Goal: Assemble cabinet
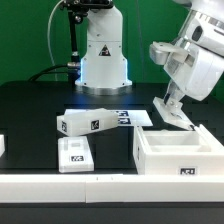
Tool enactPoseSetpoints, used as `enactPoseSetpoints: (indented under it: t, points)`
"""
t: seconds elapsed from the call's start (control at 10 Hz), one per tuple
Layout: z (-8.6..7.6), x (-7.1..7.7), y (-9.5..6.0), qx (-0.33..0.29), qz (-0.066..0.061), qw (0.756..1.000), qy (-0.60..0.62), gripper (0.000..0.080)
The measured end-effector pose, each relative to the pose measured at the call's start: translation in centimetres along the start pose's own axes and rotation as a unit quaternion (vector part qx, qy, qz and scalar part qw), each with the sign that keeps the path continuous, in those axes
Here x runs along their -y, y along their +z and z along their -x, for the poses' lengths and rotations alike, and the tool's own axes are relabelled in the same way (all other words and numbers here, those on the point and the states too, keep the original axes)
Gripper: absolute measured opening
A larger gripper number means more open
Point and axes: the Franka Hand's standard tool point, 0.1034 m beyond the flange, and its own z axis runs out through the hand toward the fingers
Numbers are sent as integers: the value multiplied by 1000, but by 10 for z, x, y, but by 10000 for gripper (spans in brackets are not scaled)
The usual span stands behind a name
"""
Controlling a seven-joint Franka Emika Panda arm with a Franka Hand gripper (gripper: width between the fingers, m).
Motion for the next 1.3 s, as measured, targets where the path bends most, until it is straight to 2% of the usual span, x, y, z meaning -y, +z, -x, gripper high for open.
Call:
enactPoseSetpoints:
  t: [0.4,0.6,1.0,1.1,1.3]
  points:
    - [-4,-2,-5,3,-1,1000,1,67]
    - [-6,-4,-10,2,3,1000,2,67]
    - [-4,-7,-6,4,1,1000,4,67]
    - [-5,-10,-4,6,1,1000,4,67]
    - [-8,-27,-5,10,9,1000,10,67]
